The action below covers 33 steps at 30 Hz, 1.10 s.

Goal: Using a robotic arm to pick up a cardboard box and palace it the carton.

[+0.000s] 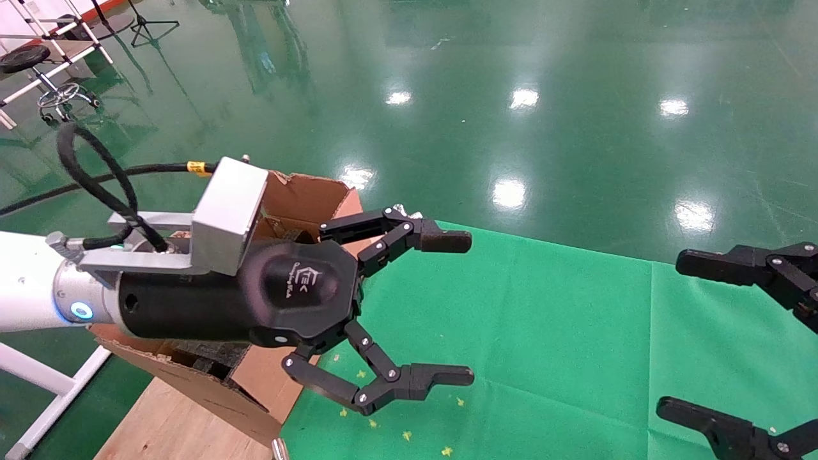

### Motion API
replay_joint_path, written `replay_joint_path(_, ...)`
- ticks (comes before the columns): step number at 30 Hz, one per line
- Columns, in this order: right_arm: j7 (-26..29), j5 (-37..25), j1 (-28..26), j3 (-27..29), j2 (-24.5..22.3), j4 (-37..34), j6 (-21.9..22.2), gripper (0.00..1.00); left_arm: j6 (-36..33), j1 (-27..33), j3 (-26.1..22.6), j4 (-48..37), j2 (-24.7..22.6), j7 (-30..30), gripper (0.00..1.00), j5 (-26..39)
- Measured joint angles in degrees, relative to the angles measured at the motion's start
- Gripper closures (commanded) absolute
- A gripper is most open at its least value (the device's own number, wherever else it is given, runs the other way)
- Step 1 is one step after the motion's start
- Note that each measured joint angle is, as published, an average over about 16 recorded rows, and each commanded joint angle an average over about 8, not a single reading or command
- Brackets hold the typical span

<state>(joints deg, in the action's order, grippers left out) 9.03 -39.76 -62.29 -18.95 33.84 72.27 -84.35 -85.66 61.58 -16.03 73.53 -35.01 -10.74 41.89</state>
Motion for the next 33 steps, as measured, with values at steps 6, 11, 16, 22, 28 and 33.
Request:
replay_joint_path(6,0.0,0.0,0.0,0.0,0.0,0.0,0.0,0.00,0.0,0.0,0.0,0.0,0.0,0.0,0.00,0.0)
replay_joint_path(11,0.0,0.0,0.0,0.0,0.0,0.0,0.0,0.00,0.0,0.0,0.0,0.0,0.0,0.0,0.00,0.0)
replay_joint_path(16,0.0,0.0,0.0,0.0,0.0,0.0,0.0,0.00,0.0,0.0,0.0,0.0,0.0,0.0,0.00,0.0)
replay_joint_path(22,0.0,0.0,0.0,0.0,0.0,0.0,0.0,0.00,0.0,0.0,0.0,0.0,0.0,0.0,0.00,0.0)
replay_joint_path(28,0.0,0.0,0.0,0.0,0.0,0.0,0.0,0.00,0.0,0.0,0.0,0.0,0.0,0.0,0.00,0.0)
replay_joint_path(33,0.0,0.0,0.0,0.0,0.0,0.0,0.0,0.00,0.0,0.0,0.0,0.0,0.0,0.0,0.00,0.0)
